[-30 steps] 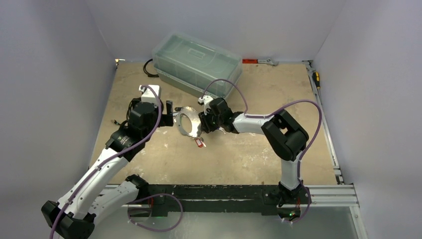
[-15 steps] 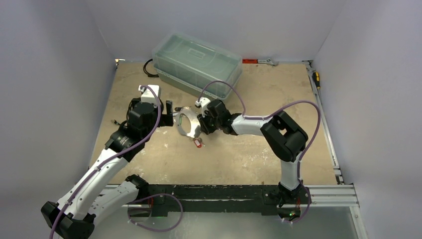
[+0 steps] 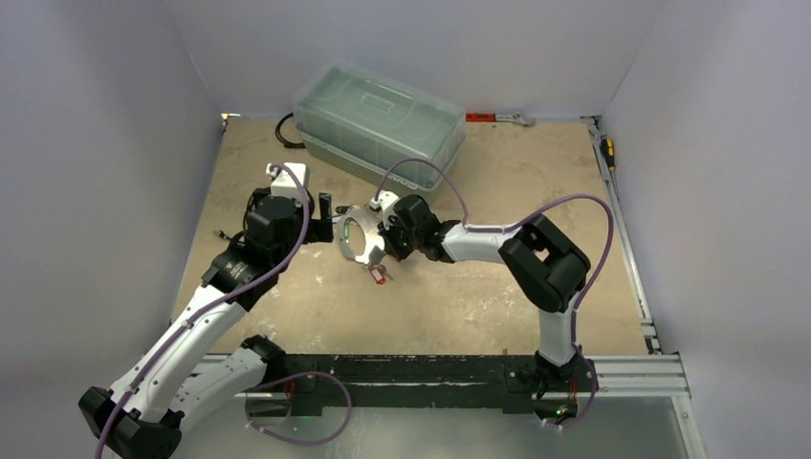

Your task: Put the keys on the keyring

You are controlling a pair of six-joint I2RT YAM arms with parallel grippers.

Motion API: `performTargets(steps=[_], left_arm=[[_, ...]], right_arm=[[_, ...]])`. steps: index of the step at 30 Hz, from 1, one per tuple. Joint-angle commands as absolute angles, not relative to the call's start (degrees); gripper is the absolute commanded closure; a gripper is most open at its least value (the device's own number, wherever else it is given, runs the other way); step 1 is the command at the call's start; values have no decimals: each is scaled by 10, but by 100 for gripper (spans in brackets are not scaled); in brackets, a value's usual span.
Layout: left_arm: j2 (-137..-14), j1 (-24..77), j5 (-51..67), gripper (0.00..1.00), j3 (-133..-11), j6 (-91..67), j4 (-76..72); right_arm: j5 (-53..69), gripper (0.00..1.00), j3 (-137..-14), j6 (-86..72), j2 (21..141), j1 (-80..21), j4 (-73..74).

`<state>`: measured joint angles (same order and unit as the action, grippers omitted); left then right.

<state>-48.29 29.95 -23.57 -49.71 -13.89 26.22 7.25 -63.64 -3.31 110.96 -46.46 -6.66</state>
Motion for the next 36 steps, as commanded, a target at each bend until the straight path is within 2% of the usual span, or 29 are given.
performTargets(steps=[1, 9, 22, 23, 25, 27, 28, 31, 36], left_arm=[[-476, 295, -230, 9, -503, -133, 243], [-479, 295, -215, 10, -507, -130, 243], [-492, 295, -86, 14, -517, -136, 230], [-493, 295, -89, 14, -520, -134, 233], [-495, 295, -98, 14, -524, -131, 241], [-493, 295, -103, 14, -521, -128, 244], [-492, 295, -103, 14, -517, -127, 241], [-491, 295, -103, 14, -512, -127, 241], [-490, 295, -95, 14, -510, -127, 238]], right_arm=[[69, 100, -622, -23, 1113, -471, -9], [7, 100, -622, -16, 1051, -475, 21], [-70, 100, -621, -22, 977, -484, 51], [-71, 96, -623, -33, 974, -484, 58], [-67, 62, -627, -84, 971, -485, 80], [-44, 39, -619, -142, 959, -484, 84], [-35, 32, -611, -178, 950, -484, 79], [-29, 22, -568, -315, 914, -484, 44], [-35, 23, -488, -488, 879, -480, -49]])
